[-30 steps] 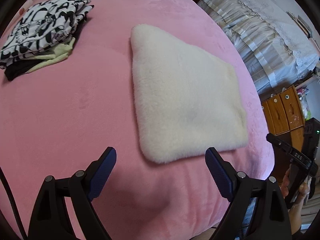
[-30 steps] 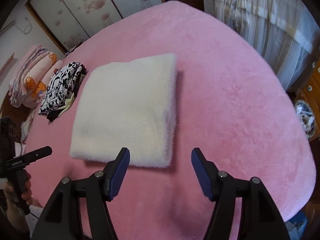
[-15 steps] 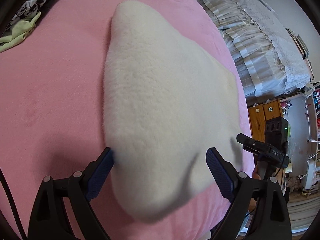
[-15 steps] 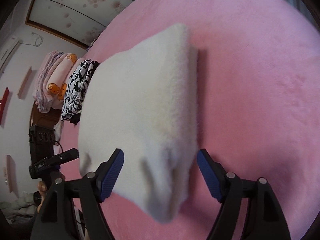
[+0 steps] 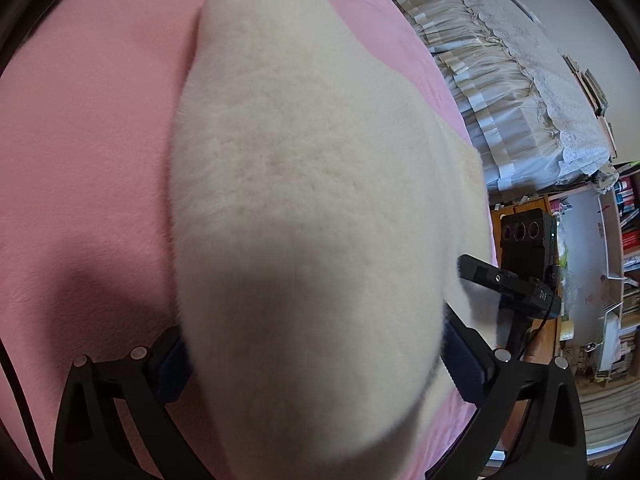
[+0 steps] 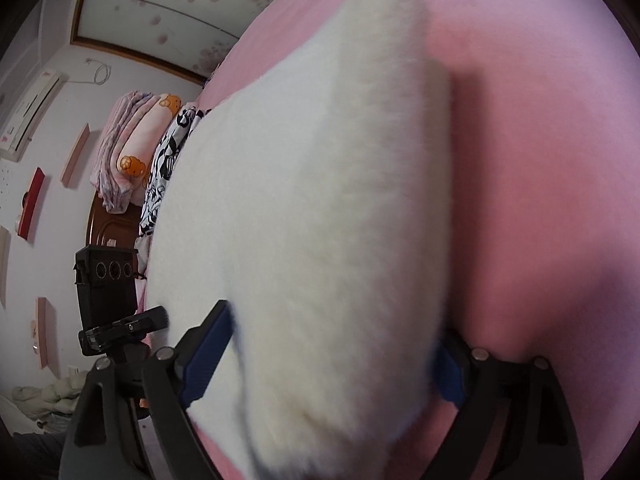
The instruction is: Fold large clothes
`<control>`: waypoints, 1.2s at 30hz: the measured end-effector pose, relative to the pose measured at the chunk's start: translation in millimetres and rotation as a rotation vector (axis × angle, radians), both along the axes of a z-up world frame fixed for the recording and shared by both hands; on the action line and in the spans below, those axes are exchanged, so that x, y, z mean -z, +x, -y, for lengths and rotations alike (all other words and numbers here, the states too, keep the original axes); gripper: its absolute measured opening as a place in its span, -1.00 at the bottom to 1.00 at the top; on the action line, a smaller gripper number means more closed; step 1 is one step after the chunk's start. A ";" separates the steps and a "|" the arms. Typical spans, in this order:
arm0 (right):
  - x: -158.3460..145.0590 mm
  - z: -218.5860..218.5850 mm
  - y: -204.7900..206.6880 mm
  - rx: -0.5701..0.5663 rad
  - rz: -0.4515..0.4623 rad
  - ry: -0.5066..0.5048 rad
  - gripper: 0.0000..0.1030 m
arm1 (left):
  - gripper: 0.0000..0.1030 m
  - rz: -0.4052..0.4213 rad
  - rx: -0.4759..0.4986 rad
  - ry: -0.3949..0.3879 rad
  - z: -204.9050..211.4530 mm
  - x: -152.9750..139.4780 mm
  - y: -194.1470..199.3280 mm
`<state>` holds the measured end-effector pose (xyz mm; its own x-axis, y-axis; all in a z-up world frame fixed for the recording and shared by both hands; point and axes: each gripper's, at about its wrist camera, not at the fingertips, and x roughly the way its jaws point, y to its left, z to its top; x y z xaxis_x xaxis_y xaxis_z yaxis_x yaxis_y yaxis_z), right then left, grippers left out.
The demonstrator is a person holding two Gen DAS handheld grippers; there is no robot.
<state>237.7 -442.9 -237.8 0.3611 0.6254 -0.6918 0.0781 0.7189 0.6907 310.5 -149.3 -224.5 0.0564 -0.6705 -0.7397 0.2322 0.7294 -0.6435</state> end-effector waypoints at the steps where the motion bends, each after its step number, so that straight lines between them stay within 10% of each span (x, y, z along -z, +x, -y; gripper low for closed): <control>1: -0.3 -3.4 1.3 -0.006 -0.003 -0.010 0.99 | 1.00 -0.004 0.000 0.000 0.9 2.2 0.9; 12: 0.2 -4.6 3.3 0.007 -0.004 -0.069 0.97 | 0.99 0.072 0.004 0.069 14.0 -9.5 -0.8; 24: -33.4 -3.4 -16.7 0.083 0.050 -0.149 -0.08 | 0.47 0.204 -0.037 0.192 20.3 -48.4 -16.8; 36: -79.8 -69.1 -74.7 0.054 0.099 -0.186 -0.16 | 0.41 0.213 -0.028 0.240 -35.3 -100.9 -69.5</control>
